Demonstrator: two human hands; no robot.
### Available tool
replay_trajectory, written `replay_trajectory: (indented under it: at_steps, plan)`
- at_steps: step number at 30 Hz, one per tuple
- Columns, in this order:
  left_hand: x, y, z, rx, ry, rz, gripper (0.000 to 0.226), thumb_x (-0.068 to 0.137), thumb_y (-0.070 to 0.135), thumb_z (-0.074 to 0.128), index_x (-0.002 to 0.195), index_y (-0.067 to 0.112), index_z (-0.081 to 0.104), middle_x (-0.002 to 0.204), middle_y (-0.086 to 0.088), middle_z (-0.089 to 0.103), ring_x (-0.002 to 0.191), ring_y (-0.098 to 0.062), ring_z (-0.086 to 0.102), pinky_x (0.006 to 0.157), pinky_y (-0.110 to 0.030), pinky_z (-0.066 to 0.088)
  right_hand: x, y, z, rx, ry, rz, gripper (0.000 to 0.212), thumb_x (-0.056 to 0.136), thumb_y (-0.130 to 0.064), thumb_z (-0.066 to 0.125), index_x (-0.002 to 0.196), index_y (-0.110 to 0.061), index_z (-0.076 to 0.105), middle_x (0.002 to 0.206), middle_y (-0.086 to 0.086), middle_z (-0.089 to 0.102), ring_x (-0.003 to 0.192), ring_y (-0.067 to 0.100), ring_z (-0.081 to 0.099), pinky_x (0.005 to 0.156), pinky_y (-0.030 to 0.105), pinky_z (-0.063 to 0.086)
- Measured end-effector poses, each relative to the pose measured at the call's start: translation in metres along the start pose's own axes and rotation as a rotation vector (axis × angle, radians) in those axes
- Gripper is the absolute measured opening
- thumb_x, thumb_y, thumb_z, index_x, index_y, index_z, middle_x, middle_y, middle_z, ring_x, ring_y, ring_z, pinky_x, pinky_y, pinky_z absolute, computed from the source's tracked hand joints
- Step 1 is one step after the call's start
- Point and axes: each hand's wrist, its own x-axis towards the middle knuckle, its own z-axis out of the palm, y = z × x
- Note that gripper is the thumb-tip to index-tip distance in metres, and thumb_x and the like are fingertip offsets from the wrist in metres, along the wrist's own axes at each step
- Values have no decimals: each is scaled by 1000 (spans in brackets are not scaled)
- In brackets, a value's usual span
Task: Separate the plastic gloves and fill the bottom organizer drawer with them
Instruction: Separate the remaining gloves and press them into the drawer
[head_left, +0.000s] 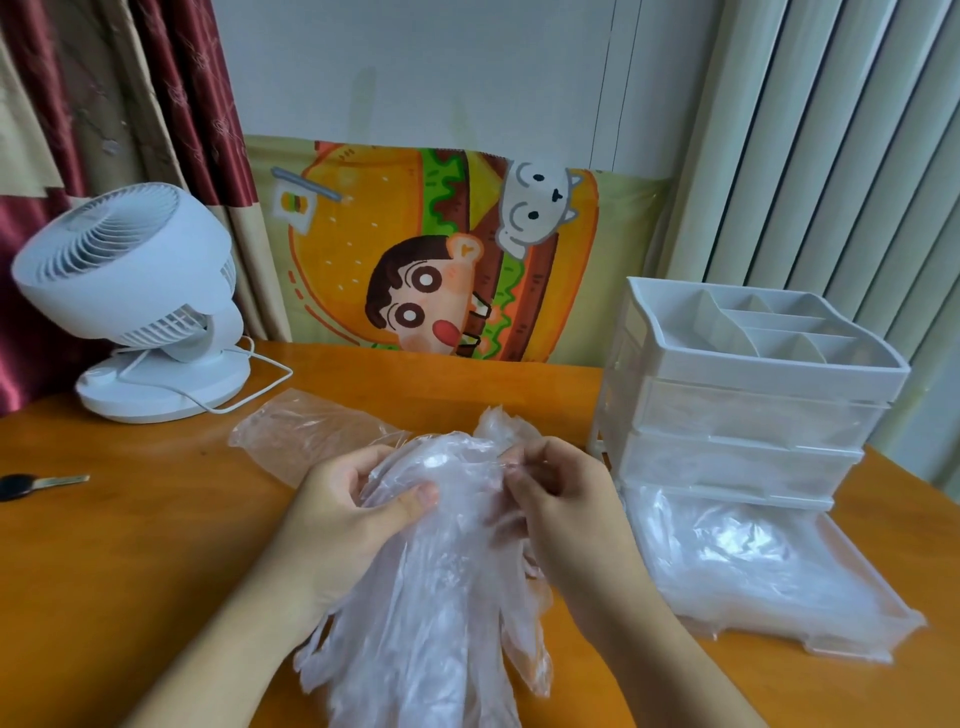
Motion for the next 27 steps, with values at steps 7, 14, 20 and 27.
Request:
replay_trajectory:
  at_steps: [7, 14, 20, 27]
  plan:
    - [0, 2, -2, -13, 26, -20, 22, 87, 12, 79, 108, 19, 76, 101, 1, 81, 94, -17, 77, 82, -34, 60, 3, 5, 0, -85, 70, -16, 5, 99, -20, 69, 99, -25, 68, 89, -3, 72, 74, 15, 66, 63, 27, 50]
    - [0, 4, -4, -4, 18, -36, 32, 85, 19, 81, 115, 27, 74, 106, 10, 80, 100, -9, 75, 81, -26, 58, 4, 3, -3, -41, 13, 107, 14, 96, -12, 66, 84, -7, 72, 71, 8, 64, 67, 21, 58, 62, 36, 46]
    - [0, 4, -3, -64, 37, -33, 28, 86, 17, 79, 113, 20, 76, 104, -1, 80, 96, -20, 77, 79, -35, 63, -4, -5, -1, -63, -83, 146, 80, 67, -77, 78, 131, -37, 51, 117, -8, 66, 106, 10, 67, 86, 33, 57]
    - [-2, 7, -2, -65, 15, -48, 28, 88, 17, 76, 115, 24, 74, 106, 8, 80, 100, -8, 75, 71, -17, 58, 1, 8, 3, -34, 162, 153, 46, 90, -9, 77, 125, -28, 54, 93, 9, 73, 72, 15, 69, 66, 40, 59]
